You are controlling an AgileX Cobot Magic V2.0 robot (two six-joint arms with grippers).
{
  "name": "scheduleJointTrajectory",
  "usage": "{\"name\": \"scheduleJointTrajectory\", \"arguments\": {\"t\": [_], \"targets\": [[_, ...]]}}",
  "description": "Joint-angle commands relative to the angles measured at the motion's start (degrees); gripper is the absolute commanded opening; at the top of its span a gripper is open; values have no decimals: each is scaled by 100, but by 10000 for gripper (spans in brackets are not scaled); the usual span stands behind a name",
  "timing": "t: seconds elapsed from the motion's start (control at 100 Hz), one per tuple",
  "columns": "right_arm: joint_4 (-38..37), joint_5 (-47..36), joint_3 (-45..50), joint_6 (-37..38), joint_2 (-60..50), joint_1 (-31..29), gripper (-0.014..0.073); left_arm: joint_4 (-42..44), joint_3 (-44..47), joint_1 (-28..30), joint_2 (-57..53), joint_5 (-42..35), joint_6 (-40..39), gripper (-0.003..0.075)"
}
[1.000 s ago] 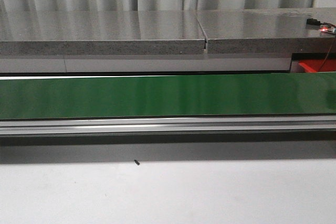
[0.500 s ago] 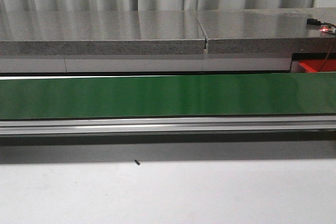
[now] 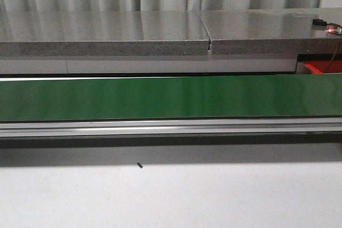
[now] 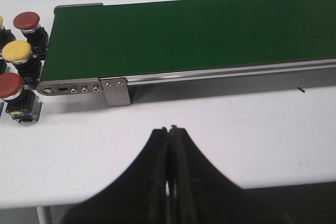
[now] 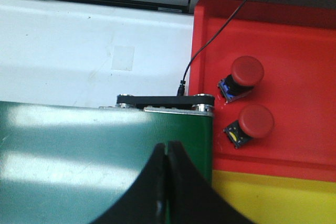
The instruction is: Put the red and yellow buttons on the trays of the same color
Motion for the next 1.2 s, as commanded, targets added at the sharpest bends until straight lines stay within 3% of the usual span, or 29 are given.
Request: {"name": "scheduleJointTrajectory", "arguments": {"t": [0.0,0.18,0.35,0.57,1.19], "targets": [[89,-717,332,-101,-627,9,-92,-97,-145,-44,65,-353,-10,-20],[153,-887,1130,-101,-1328,24,-92,-97,-145,-44,65,-353,-10,-20],[208,-1439,1851,-101,-1940,446,-92,-97,-145,-44,65,-353,-10,-20],[234,-1427,2479,-96,-2609,783,-92,-97,-145,-44,65,-353,-10,-20],[580,-1264,3982,-96,-4611,802,-92,-144,-167,-44,223,-369,-203,-20]]}}
